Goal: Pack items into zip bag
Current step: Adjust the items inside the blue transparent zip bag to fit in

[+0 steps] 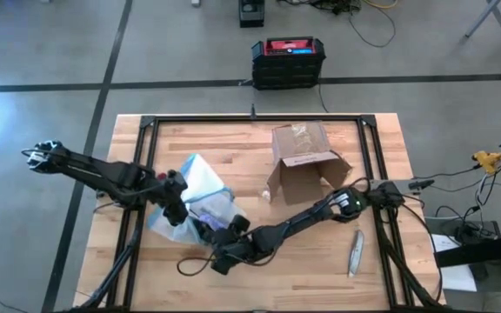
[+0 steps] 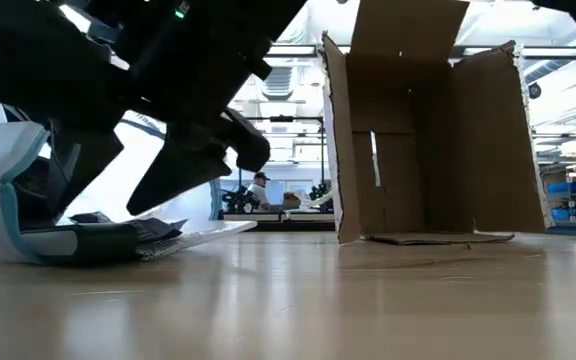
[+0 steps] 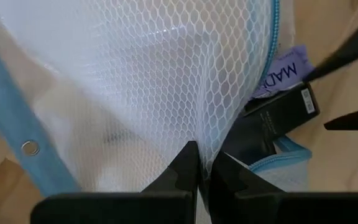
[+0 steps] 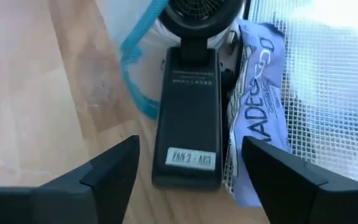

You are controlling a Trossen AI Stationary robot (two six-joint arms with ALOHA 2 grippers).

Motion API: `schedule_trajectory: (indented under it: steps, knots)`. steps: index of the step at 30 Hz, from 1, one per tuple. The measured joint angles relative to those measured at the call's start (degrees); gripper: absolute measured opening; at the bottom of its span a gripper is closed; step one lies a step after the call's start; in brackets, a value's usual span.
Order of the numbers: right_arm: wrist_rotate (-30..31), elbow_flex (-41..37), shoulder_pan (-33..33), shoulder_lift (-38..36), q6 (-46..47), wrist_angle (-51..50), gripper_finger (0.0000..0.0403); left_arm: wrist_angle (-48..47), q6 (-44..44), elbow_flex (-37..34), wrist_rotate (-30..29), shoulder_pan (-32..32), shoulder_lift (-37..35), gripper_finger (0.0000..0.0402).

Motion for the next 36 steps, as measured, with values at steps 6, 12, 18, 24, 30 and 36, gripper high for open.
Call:
schedule_trajectory:
  steps: [6, 12, 18, 24, 30, 36]
  knots:
    - [-6.4, 0.0, -1.0, 2.2, -4.8, 6.8, 0.0319, 0.2, 0.0, 0.0, -0.3, -1.2, 2.4, 0.0000]
    - [-5.0, 0.2, -1.3, 3.5, -4.4, 6.5, 0.0329, 1.1, 1.8, 0.0, -0.6, -1.6, 4.2, 0.0000]
    - [-6.1, 0.1, -2.5, 3.5, -5.8, 5.6, 0.0268, 5.1, 6.7, 0.0, -0.7, -2.2, 5.3, 0.0000]
    - [-11.0, 0.2, -3.3, 3.3, -7.8, 2.4, 0.0175, 6.1, 13.0, 0.0, -0.6, -2.8, 5.0, 0.0000]
    - [-15.4, 0.1, -3.5, 3.2, -12.4, 2.4, 0.0167, 6.2, 15.3, 0.0, 0.2, -2.8, 4.8, 0.0000]
    - [-15.9, 0.0, -3.4, 3.3, -14.9, 1.6, 0.0268, 6.5, 15.2, -0.1, 0.3, -2.8, 4.9, 0.0000]
